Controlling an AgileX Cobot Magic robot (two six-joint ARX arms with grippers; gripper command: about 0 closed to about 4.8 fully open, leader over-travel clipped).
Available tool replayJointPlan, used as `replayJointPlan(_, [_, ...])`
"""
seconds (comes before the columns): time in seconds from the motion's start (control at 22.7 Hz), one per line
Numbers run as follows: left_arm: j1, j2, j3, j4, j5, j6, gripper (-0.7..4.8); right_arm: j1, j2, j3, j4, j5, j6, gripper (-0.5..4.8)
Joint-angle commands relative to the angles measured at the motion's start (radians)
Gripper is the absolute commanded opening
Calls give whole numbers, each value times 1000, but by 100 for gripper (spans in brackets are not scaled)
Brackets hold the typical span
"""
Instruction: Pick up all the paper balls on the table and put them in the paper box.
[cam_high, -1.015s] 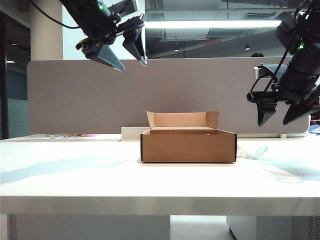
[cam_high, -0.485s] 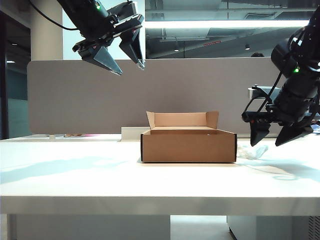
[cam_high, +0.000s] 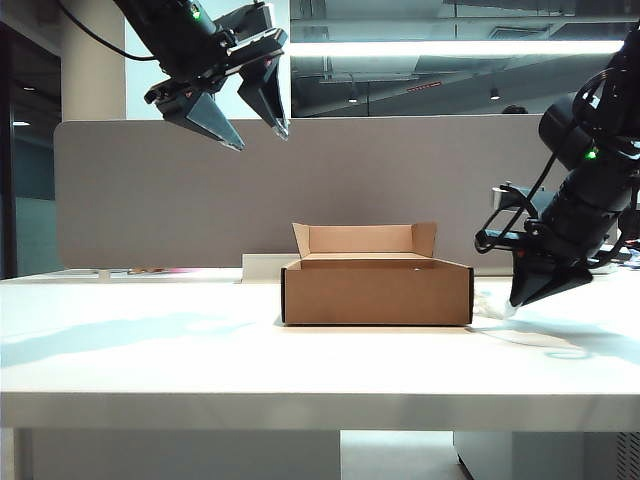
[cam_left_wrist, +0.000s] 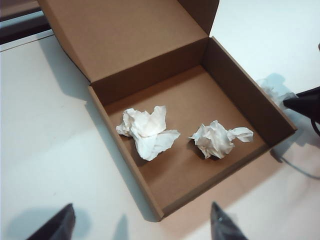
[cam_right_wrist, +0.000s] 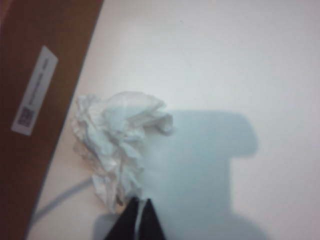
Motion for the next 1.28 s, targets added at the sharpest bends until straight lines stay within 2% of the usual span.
replayJointPlan(0.04, [-2, -8, 6, 6, 5, 0, 339, 2, -22, 6, 21, -7, 1, -8])
replayJointPlan(0.35, [-2, -8, 6, 6, 4, 0, 339, 2, -130, 6, 97, -8, 1, -8])
replayJointPlan(0.49, [-2, -8, 6, 6, 4, 0, 339, 6, -188, 6, 159, -112, 5, -8])
replayJointPlan(0.53, [-1, -8, 6, 6, 3, 0, 339, 8, -203, 6, 198, -199, 27, -8])
replayJointPlan(0.57, [-1, -8, 6, 6, 2, 0, 339, 13, -204, 7, 219, -238, 54, -8])
replayJointPlan(0.66, [-1, -8, 5, 6, 2, 1, 339, 32, -204, 7, 238, -265, 88, -8])
replayJointPlan(1.02, [-1, -8, 5, -2, 2, 1, 339, 109, -177, 6, 259, -251, 99, -8])
replayJointPlan(1.06, [-1, -8, 5, -4, 2, 1, 339, 116, -172, 6, 263, -249, 98, 6])
replayJointPlan(1.1, [-1, -8, 5, -11, 2, 1, 339, 121, -166, 6, 264, -243, 98, 44])
replayJointPlan(1.15, [-1, -8, 6, -27, 1, 2, 339, 128, -158, 6, 261, -240, 99, 206])
replayJointPlan(1.19, [-1, -9, 6, -41, 1, 3, 339, 130, -155, 6, 259, -240, 99, 289])
replayJointPlan(1.24, [-1, -9, 6, -62, -5, 5, 339, 130, -154, 6, 252, -240, 99, 417])
replayJointPlan(1.28, [-1, -9, 5, -71, -6, 13, 339, 130, -154, 6, 250, -240, 99, 437])
